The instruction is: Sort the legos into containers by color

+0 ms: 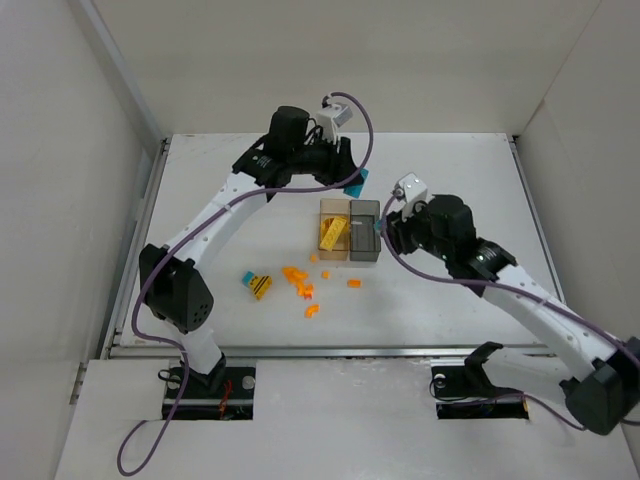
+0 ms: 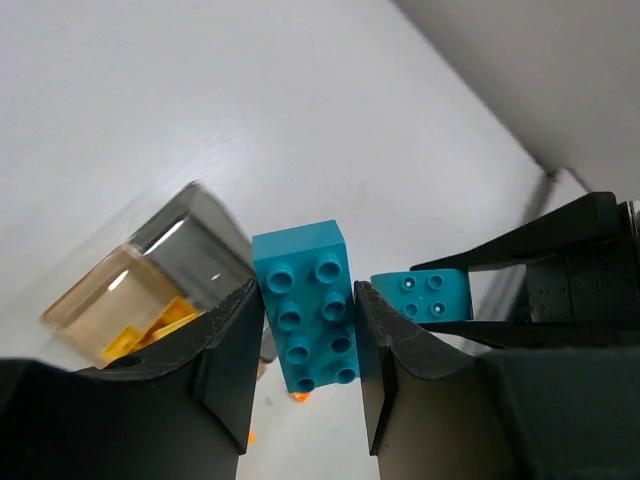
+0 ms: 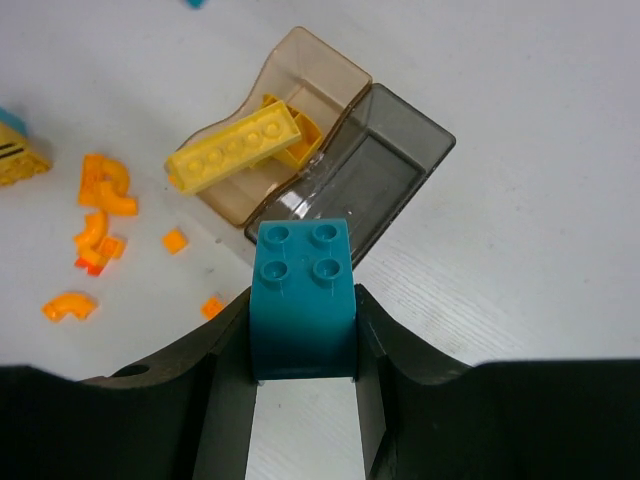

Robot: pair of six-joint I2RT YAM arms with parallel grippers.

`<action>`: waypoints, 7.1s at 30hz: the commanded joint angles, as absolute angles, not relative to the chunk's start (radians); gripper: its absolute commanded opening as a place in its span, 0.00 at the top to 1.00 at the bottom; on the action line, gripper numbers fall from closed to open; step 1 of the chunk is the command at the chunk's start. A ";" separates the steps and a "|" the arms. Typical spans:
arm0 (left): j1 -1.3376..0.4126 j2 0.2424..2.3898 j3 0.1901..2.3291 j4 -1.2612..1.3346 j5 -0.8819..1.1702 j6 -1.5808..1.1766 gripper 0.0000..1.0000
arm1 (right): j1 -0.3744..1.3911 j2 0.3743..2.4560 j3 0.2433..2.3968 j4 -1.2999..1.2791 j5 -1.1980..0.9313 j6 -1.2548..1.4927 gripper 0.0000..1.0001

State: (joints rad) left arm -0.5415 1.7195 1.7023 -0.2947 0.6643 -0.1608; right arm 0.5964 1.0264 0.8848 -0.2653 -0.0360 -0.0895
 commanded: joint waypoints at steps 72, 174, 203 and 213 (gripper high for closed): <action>-0.638 1.921 1.793 -0.265 0.411 -0.160 0.00 | 0.498 1.063 1.152 -0.334 0.513 0.069 0.00; -0.278 0.664 0.540 0.021 -0.278 0.092 0.08 | 0.827 1.870 1.562 -0.534 0.442 0.551 1.00; -0.278 0.683 0.531 0.031 -0.268 0.101 0.01 | 0.914 1.798 1.522 -0.416 0.192 0.290 0.28; -0.268 0.692 0.541 0.021 -0.391 0.031 0.35 | 0.985 1.865 1.413 -0.376 0.023 0.334 0.31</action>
State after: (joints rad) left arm -0.2729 0.6922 0.5346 -0.0185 -0.3447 0.0608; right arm 0.9710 1.8492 1.4117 -0.4362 0.0723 0.3176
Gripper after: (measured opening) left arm 0.667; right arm 0.669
